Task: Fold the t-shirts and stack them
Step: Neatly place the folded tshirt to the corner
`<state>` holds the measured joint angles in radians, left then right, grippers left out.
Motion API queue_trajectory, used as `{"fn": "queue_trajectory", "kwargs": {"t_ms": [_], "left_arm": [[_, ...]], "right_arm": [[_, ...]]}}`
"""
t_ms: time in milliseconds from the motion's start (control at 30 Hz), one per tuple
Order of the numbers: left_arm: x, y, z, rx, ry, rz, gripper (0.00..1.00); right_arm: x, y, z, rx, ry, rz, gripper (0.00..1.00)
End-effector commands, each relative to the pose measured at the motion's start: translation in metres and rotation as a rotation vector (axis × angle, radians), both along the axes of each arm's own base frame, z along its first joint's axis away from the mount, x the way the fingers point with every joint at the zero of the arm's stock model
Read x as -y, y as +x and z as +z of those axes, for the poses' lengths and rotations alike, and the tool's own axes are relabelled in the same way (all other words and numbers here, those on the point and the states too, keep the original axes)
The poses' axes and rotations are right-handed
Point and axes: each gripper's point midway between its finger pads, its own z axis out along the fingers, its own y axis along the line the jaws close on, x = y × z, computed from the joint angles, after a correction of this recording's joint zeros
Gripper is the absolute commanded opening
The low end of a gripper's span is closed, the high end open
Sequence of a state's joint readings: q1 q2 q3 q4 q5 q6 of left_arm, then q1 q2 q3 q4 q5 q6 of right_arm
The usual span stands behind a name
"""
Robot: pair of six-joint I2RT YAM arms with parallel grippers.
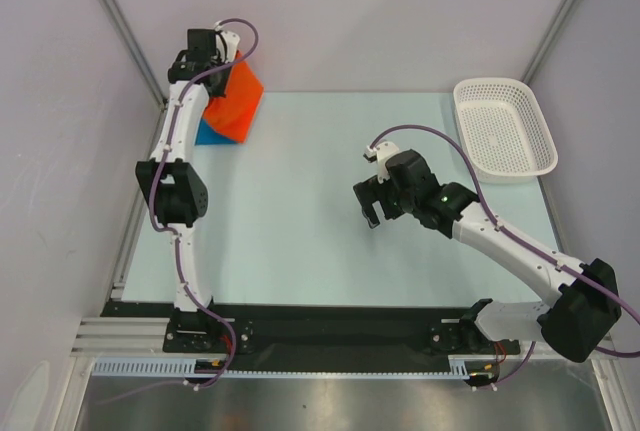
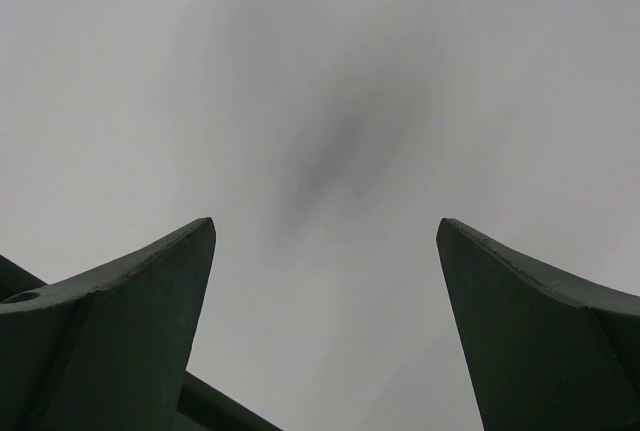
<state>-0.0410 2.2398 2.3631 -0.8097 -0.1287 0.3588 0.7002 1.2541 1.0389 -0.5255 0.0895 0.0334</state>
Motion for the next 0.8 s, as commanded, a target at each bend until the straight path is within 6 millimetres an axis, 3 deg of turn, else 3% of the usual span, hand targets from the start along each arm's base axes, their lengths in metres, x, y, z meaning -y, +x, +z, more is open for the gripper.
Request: {"fn": "queue_trajectory", "kwargs": {"t_ms": [0,300,333,767], "left_arm": [[-0.013,0.0,0.044,0.111,-0.011,0.046,0.0],[-0.018,0.008,0.034,0.117,-0.045,0.05,0.0],[-0.032,0.008,0.032,0.116,-0.048,0.074,0.0],[-0.057,0.016,0.001,0.084,-0.095,0.089,0.0]], "right_arm": [[-0.006,0.01,0.018,0.048,0.026,-0.005,1.0],[-0.007,0.016,0.017,0.039,0.011,-0.011,1.0],[-0.008,0.017,0.018,0.039,0.009,-0.01,1.0],[-0.022,0.03,0.017,0.01,0.005,-0.012,1.0]]}}
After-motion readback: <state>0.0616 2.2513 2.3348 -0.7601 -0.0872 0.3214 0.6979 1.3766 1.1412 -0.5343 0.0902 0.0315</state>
